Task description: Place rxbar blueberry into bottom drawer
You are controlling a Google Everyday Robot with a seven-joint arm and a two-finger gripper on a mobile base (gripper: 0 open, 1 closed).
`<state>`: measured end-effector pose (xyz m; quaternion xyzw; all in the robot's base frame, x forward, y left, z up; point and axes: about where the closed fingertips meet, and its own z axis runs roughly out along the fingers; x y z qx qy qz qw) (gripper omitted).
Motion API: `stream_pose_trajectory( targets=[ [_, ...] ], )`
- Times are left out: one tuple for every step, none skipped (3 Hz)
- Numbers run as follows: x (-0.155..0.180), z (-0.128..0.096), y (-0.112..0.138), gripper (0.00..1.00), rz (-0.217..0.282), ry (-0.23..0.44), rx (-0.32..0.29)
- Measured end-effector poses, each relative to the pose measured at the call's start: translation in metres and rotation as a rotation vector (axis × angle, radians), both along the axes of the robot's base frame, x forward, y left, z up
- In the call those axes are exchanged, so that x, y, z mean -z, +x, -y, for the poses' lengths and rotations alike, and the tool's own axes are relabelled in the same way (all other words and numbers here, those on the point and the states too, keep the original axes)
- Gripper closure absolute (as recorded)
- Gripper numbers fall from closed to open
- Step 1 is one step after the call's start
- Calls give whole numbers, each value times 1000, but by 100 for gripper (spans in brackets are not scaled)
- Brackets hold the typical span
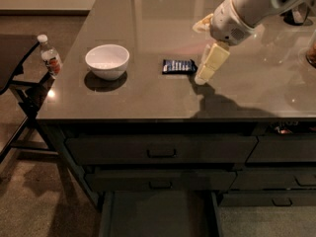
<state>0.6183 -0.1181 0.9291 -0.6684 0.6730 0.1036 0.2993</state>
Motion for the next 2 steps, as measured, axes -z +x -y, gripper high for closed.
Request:
stream_pose_trajectory(
  targets=[
    [20,-12,32,0,-49,36,-8],
    [38,-15,52,0,-90,66,-2]
  ],
)
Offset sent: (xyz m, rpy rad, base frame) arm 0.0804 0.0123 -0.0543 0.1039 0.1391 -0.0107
